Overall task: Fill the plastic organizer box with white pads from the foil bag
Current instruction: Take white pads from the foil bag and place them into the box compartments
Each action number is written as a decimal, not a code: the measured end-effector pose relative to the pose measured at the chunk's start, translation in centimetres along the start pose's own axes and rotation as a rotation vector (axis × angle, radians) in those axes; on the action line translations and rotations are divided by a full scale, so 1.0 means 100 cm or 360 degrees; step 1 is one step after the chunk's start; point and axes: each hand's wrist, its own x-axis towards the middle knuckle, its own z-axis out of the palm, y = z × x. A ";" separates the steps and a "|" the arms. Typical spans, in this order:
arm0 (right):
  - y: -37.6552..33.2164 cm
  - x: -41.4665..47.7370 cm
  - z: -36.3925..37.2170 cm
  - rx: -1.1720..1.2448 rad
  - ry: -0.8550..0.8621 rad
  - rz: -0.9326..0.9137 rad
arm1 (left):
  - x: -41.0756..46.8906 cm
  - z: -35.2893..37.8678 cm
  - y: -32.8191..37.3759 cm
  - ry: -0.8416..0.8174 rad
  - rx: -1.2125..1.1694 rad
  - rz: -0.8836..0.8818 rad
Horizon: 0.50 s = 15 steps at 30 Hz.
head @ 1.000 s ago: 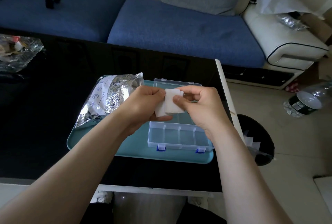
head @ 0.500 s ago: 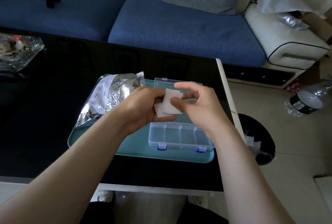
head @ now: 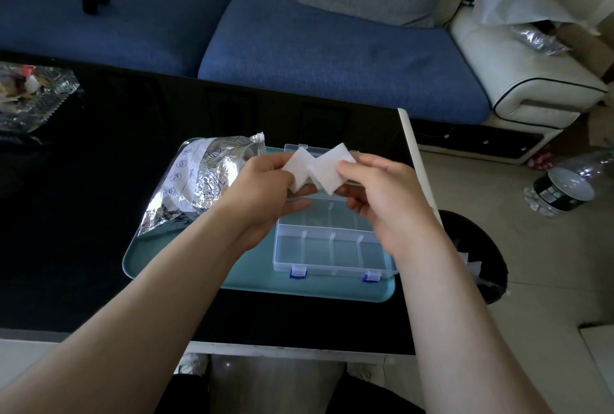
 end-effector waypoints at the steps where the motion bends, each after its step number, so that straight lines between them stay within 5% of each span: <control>1: 0.001 -0.001 0.001 -0.0073 -0.0056 -0.0018 | 0.000 0.000 0.001 0.0005 -0.0047 -0.0014; 10: 0.012 0.001 0.012 -0.0397 0.0027 -0.0454 | 0.003 0.006 0.003 -0.0127 -0.0534 -0.0122; 15: 0.015 0.001 0.016 -0.0754 0.0043 -0.0684 | 0.006 0.005 -0.007 -0.0209 -0.0123 0.0033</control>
